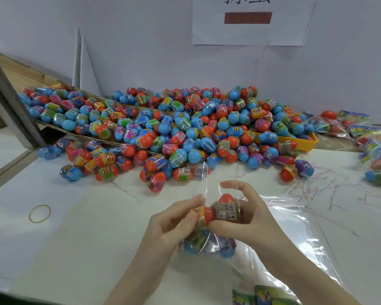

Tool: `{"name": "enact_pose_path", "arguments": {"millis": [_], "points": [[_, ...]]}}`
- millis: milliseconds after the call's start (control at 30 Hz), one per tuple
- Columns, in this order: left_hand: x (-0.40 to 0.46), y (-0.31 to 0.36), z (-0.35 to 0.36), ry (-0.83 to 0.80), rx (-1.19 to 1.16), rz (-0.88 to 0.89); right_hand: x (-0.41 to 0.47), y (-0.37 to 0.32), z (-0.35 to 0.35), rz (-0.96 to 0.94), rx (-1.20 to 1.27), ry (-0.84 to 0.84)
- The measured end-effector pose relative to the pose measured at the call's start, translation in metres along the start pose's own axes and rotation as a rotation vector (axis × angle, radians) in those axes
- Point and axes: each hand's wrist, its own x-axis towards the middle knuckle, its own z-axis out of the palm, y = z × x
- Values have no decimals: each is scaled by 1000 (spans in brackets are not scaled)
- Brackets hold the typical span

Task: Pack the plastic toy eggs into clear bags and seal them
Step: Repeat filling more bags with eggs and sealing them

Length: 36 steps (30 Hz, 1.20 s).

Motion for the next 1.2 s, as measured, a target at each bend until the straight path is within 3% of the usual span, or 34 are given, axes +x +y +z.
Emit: {"name": "enact_pose_path", "arguments": {"millis": [200, 433, 867, 1067, 1200], "points": [[1, 0, -1, -14, -3, -55, -3, 0, -1, -8, 110, 8], [2, -2, 0, 62, 115, -53, -3, 5, -4, -53, 73, 25], [-2, 2, 0, 138, 361, 181, -5, 9, 1, -78, 63, 86], [0, 2, 5, 142, 285, 28, -8, 7, 5, -39, 56, 91], [3, 3, 6, 12, 200, -147, -10, 8, 5, -4, 47, 59]]}}
